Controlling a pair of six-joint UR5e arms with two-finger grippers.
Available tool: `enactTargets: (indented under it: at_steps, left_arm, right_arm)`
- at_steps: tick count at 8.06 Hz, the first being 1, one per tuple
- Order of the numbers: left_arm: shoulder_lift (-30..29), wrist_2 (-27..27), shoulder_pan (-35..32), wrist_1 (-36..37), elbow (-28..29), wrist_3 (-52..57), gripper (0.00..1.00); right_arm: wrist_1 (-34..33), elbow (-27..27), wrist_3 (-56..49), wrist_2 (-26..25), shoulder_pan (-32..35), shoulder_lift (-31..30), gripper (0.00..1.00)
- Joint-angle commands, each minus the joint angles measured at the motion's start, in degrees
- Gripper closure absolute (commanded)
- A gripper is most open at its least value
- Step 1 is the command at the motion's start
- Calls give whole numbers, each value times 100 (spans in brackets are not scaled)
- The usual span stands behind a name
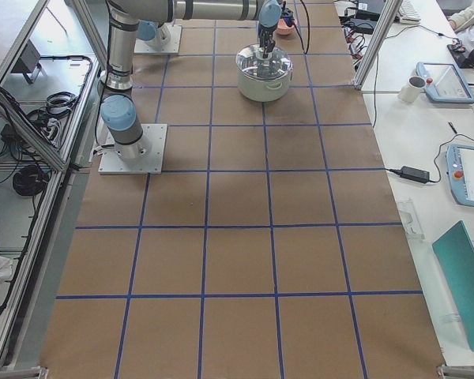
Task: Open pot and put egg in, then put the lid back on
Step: 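Lower the glass lid onto the pot with the right gripper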
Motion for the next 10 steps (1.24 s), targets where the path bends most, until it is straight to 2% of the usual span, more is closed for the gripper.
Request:
enactTargets:
  at_steps: [1,10]
  left_arm:
    - [0,0,-4,0,-2,0,0]
    - [0,18,-13,-9,-11,-9,0]
  right_arm:
    - [-24,4,3,6,0,10,89]
    - [-50,39,12,77,0,10,83]
